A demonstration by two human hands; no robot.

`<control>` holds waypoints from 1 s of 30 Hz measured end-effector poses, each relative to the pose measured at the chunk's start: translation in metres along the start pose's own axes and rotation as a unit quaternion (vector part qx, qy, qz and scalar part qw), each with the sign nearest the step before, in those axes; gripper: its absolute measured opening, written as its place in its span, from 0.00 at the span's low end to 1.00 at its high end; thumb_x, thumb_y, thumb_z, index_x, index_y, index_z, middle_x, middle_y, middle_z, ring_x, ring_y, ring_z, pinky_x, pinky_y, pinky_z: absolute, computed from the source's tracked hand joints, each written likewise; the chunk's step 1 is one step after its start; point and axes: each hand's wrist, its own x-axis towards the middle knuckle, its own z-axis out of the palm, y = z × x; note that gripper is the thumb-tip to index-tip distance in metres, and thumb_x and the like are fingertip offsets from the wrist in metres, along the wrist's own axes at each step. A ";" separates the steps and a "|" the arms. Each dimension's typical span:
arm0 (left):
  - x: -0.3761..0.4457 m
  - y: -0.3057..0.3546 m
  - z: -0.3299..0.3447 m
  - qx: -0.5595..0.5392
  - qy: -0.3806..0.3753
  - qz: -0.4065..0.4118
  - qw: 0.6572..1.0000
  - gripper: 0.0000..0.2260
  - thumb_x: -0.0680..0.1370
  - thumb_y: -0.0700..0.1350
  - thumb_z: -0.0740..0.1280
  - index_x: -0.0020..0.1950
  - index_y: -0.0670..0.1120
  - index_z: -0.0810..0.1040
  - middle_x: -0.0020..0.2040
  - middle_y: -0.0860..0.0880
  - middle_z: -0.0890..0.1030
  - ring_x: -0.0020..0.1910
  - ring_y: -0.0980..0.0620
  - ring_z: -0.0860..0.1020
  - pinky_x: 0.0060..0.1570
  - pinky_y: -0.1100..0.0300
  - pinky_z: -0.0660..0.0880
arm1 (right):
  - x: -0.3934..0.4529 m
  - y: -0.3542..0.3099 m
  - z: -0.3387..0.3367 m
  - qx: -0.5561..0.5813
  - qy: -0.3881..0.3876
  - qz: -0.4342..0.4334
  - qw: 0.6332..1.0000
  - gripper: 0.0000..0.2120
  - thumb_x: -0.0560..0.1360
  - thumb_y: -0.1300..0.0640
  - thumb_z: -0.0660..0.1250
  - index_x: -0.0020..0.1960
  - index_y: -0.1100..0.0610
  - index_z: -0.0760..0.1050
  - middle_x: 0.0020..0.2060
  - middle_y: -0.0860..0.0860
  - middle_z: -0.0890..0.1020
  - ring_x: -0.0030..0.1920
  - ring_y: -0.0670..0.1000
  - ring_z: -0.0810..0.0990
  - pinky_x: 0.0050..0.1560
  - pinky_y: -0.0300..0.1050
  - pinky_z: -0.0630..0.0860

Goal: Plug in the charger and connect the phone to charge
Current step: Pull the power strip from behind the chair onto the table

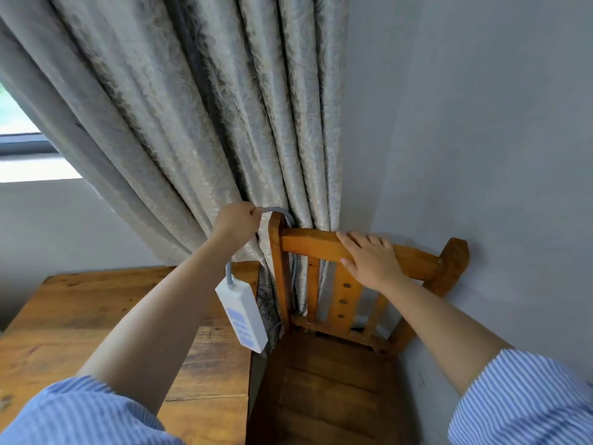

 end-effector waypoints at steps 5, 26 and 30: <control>0.011 0.007 0.000 0.035 0.026 -0.038 0.998 0.17 0.81 0.45 0.53 0.44 0.35 0.76 0.29 0.46 0.71 0.29 0.47 0.70 0.27 0.58 0.64 | -0.003 -0.001 0.004 0.002 -0.004 -0.003 1.000 0.25 0.79 0.47 0.51 0.73 0.48 0.46 0.73 0.52 0.60 0.68 0.58 0.63 0.67 0.54 0.61; -0.048 -0.032 -0.007 0.019 -0.042 -0.118 0.992 0.14 0.80 0.46 0.56 0.36 0.43 0.72 0.30 0.48 0.70 0.41 0.46 0.71 0.40 0.57 0.67 | -0.004 -0.011 -0.006 -0.024 -0.062 0.053 0.996 0.32 0.78 0.50 0.56 0.72 0.49 0.38 0.75 0.53 0.50 0.73 0.58 0.51 0.71 0.62 0.52; -0.102 -0.046 -0.022 0.007 0.000 -0.141 0.990 0.12 0.79 0.44 0.58 0.38 0.42 0.72 0.28 0.48 0.69 0.39 0.47 0.71 0.32 0.58 0.65 | -0.021 -0.036 -0.006 -0.030 -0.031 0.093 0.995 0.33 0.76 0.59 0.57 0.73 0.55 0.41 0.75 0.55 0.49 0.74 0.58 0.46 0.72 0.64 0.46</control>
